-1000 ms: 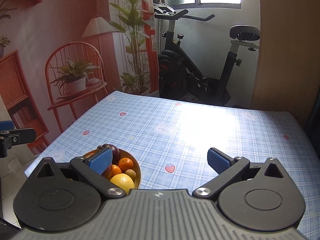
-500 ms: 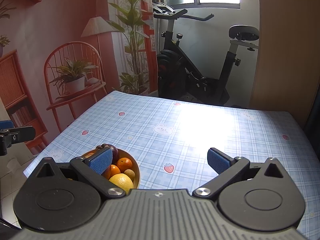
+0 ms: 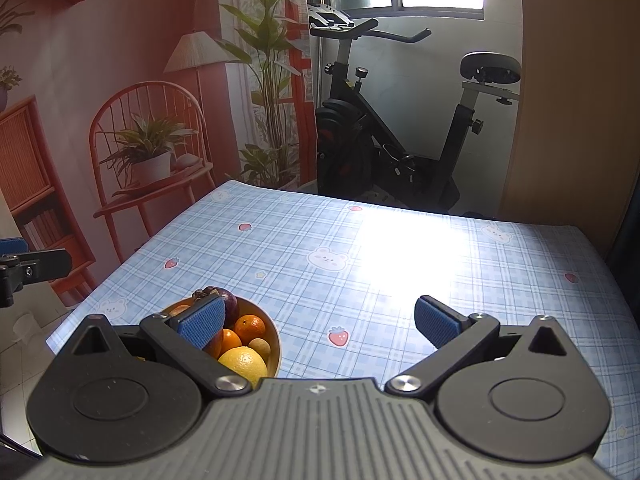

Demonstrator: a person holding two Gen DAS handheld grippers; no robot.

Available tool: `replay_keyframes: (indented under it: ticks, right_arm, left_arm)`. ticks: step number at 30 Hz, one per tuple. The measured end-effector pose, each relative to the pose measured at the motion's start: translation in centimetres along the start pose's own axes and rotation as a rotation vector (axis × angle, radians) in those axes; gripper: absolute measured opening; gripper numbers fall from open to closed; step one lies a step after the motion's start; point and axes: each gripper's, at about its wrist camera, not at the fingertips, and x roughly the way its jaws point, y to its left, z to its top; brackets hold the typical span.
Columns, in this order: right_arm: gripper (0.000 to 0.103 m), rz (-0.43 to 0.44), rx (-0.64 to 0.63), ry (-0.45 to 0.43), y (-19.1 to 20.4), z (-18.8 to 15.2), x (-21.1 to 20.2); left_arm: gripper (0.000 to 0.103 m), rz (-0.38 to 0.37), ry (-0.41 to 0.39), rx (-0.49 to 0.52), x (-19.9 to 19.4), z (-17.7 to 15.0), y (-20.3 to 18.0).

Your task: Organize fruits

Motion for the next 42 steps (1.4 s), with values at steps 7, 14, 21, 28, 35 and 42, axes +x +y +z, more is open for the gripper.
replay_keyframes:
  ticks: [7,14,21,28,35,42]
  right_arm:
    - [0.103,0.002,-0.003,0.001,0.02,-0.07,0.0]
    - [0.103,0.003,-0.003,0.003,0.03,-0.1,0.0]
    - [0.103,0.002,-0.003,0.003,0.06,-0.12,-0.01]
    - [0.103,0.003,-0.003,0.003,0.06,-0.1,-0.01]
    - [0.103,0.003,-0.003,0.003,0.08,-0.09,-0.02]
    - [0.103,0.002,-0.003,0.003,0.06,-0.05,-0.02]
  left_arm:
    - [0.088,-0.004,0.0,0.003,-0.06,0.01,-0.09]
    - [0.088,-0.006,0.004,-0.003,-0.02,0.02,-0.14]
    - [0.088,-0.006,0.006,-0.006,0.01,0.01,-0.19]
    - [0.088,-0.006,0.004,-0.006,0.02,-0.01,-0.21]
    - [0.088,-0.006,0.005,-0.007,0.01,-0.01,-0.18]
    - [0.088,-0.001,0.005,-0.013,0.07,-0.05,-0.26]
